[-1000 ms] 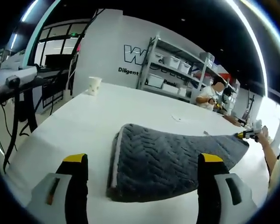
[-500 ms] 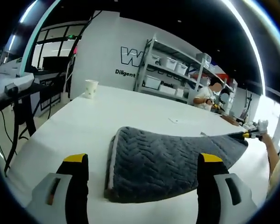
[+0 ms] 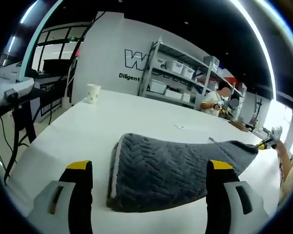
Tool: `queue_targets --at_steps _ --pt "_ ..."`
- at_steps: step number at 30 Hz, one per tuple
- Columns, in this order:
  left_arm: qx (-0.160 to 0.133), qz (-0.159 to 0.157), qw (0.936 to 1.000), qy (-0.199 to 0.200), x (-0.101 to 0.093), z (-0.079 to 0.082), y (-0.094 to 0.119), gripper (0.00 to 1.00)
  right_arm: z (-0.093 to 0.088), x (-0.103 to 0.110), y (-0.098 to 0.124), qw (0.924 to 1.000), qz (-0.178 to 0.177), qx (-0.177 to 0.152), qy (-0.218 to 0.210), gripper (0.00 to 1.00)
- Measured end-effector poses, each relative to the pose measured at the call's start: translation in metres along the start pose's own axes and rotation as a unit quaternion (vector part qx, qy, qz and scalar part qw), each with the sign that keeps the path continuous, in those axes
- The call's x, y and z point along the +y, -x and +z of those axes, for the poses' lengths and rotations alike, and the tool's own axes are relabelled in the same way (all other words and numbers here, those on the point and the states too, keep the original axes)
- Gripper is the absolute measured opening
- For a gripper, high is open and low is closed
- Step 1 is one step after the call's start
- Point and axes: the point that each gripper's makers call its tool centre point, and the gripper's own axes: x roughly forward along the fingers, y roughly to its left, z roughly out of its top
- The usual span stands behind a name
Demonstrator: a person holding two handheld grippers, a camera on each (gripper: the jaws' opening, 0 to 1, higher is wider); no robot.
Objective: Open the folded towel by lifting each exposed corner and separating the folded layers until the towel lies flat within the target outline without major curled edges
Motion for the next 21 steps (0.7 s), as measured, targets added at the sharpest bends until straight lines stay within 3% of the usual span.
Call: queue_targets --at_steps 10,15,21 --pt "0.002 0.000 1.0000 0.000 0.000 -0.001 0.000 0.94 -0.023 0.016 -0.014 0.9980 0.026 0.049 0.029 0.00" --pt "0.003 0.000 1.0000 -0.001 0.000 -0.001 0.000 0.94 -0.023 0.015 -0.015 0.9980 0.020 0.048 0.036 0.00" --pt "0.002 -0.002 1.0000 0.000 -0.001 -0.001 0.000 0.94 -0.022 0.012 -0.012 0.9984 0.001 0.040 0.040 0.14"
